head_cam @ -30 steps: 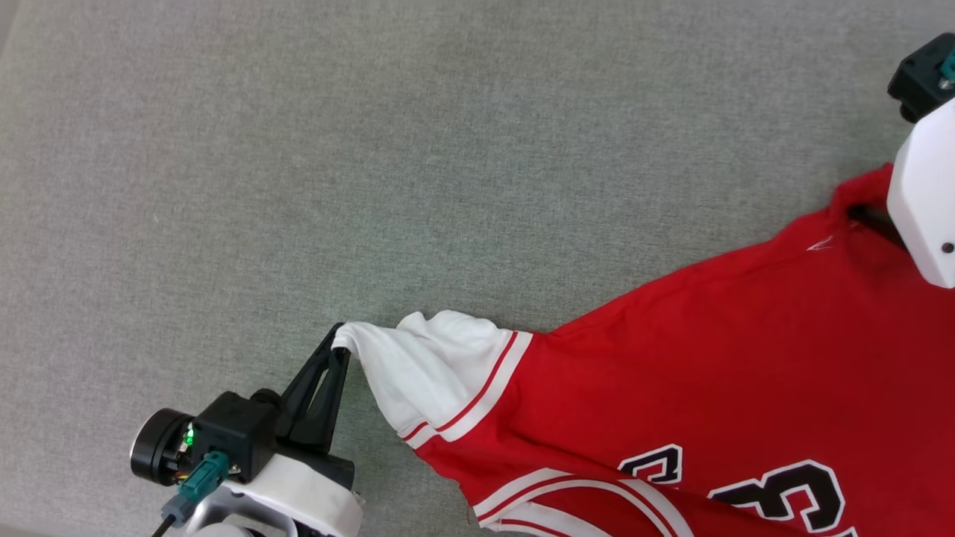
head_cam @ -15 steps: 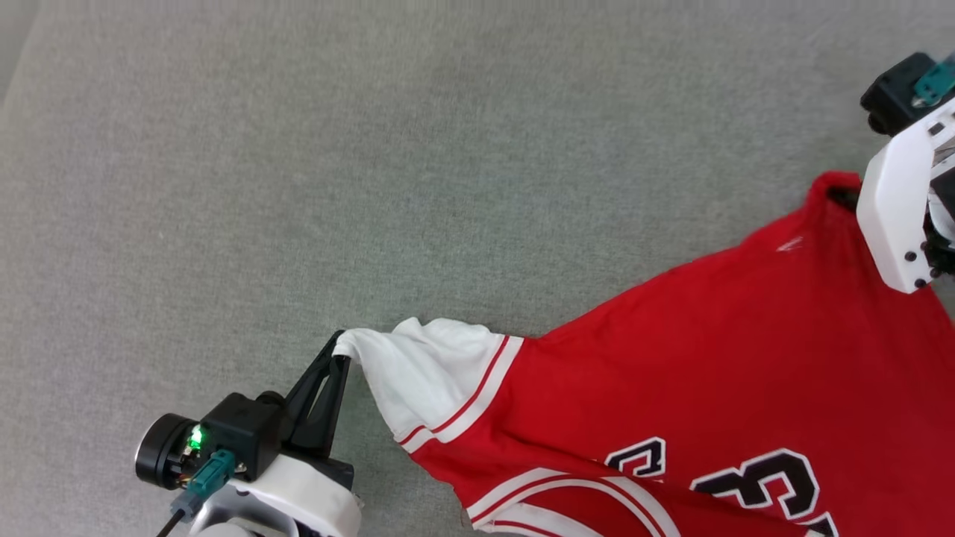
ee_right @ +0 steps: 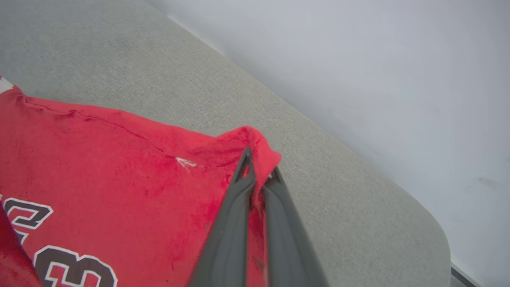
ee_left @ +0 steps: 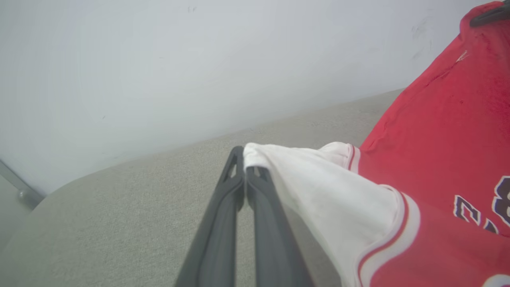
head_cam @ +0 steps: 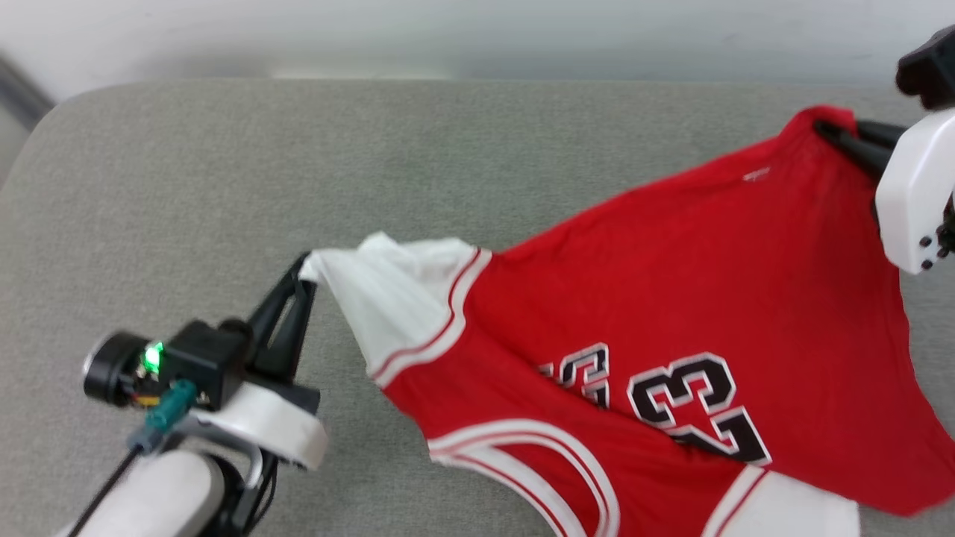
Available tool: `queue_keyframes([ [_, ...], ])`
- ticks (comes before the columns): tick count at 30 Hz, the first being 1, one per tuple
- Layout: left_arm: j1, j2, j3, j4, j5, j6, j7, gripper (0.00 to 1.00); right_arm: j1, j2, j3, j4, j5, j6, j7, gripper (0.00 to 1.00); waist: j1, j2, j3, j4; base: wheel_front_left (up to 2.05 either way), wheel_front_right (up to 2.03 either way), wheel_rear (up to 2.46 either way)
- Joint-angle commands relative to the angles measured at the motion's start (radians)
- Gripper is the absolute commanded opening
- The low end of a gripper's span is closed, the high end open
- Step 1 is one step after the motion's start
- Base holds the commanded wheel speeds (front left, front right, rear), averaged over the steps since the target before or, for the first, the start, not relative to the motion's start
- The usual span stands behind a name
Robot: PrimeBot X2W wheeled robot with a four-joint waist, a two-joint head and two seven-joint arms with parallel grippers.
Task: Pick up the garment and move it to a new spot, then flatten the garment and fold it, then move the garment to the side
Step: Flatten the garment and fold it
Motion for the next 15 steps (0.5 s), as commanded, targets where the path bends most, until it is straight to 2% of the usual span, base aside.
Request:
queue_keyframes([
  [1, -0.032, 0.007, 0.008, -0.001, 0.009, -0.005, 0.004, 0.0, -0.018, 0.006, -0.013, -0.001, -0.011, -0.001, -0.017, 0.0, 0.0, 0.0, -0.023, -0.026, 0.0, 0.0, 0.0],
  [8, -0.269, 0.038, 0.042, 0.024, 0.055, -0.078, 0.072, 0.0, -0.086, 0.064, -0.123, 0.004, -0.091, -0.001, -0.109, 0.0, 0.0, 0.0, -0.012, -0.064, 0.0, 0.0, 0.0],
  [15, -0.567, 0.012, 0.062, 0.096, 0.107, -0.171, 0.135, 0.0, -0.194, 0.141, -0.267, 0.038, -0.219, -0.001, -0.147, 0.0, 0.0, 0.0, 0.07, -0.075, 0.0, 0.0, 0.0],
])
